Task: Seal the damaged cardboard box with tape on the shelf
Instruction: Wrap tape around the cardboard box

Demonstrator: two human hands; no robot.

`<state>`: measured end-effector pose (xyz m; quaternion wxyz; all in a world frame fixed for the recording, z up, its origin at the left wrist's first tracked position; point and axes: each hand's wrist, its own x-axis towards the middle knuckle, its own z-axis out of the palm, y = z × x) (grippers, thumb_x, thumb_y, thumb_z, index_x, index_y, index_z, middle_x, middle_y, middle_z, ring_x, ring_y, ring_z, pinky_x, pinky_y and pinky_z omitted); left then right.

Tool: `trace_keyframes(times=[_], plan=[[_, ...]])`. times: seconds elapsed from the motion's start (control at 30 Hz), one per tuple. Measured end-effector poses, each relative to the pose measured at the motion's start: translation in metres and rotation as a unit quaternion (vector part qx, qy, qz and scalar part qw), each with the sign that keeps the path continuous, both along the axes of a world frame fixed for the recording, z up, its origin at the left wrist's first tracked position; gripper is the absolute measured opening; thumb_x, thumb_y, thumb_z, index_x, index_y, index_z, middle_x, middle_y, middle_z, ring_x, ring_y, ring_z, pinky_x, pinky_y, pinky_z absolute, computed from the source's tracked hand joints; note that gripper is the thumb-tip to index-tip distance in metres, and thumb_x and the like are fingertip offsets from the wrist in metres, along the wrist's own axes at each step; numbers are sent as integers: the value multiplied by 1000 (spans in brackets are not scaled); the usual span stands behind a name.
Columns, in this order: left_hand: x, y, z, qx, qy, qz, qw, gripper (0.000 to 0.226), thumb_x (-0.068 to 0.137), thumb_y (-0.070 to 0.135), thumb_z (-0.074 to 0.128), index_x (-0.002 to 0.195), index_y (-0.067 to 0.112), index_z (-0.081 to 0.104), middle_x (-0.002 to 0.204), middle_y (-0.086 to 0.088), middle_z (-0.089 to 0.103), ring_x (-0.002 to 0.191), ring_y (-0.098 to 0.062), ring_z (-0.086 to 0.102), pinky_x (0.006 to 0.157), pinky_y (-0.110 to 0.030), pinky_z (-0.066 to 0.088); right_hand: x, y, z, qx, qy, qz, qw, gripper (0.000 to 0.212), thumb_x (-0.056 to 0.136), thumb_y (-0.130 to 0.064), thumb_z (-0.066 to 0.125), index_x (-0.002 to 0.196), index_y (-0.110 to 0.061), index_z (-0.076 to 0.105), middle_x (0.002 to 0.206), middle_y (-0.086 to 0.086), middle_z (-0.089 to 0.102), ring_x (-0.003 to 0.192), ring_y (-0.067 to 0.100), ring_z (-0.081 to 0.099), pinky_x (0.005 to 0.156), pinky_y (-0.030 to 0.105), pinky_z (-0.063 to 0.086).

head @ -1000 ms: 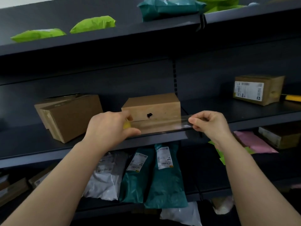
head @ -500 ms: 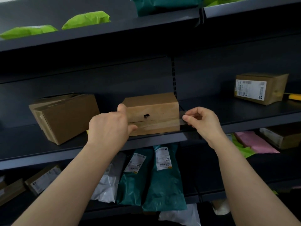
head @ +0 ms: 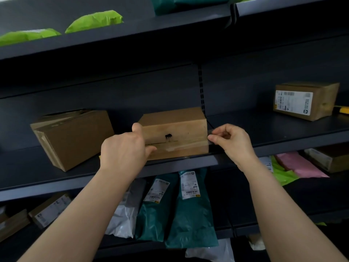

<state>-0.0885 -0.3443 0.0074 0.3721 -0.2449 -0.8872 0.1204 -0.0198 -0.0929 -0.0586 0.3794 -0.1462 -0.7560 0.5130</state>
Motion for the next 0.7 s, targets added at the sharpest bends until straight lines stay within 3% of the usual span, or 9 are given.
trace_keyframes(times=[0.17, 0.3, 0.5, 0.7], plan=[[-4, 1, 0, 6, -6, -4, 1000, 60, 87, 69, 48, 107, 12, 42, 64, 4, 58, 52, -18, 50, 42, -25, 25, 1, 3, 4, 6, -4, 5, 1000, 12, 79, -20, 80, 80, -24, 68, 77, -4, 65, 73, 8, 60, 65, 12, 45], [-7, 2, 0, 14, -16, -6, 1000, 59, 87, 69, 49, 105, 13, 41, 62, 4, 53, 50, -18, 47, 41, -25, 25, 0, 5, 5, 5, -8, 14, 1000, 11, 78, -20, 80, 81, -22, 69, 81, 5, 68, 74, 13, 63, 70, 20, 49], [-12, 6, 0, 15, -28, 3, 999, 58, 88, 69, 46, 103, 14, 38, 60, 6, 45, 51, -16, 45, 41, -26, 26, -8, 9, 5, -4, -10, 21, 1000, 12, 79, -18, 80, 84, -19, 69, 75, 1, 63, 70, 11, 61, 77, 31, 54], [-17, 6, 0, 11, -30, 5, 999, 62, 88, 70, 46, 113, 12, 41, 61, 6, 47, 51, -15, 46, 41, -26, 28, -10, 16, 6, -39, -8, 18, 999, 52, 74, -24, 83, 119, -24, 57, 79, -3, 72, 74, 10, 71, 82, 26, 52]])
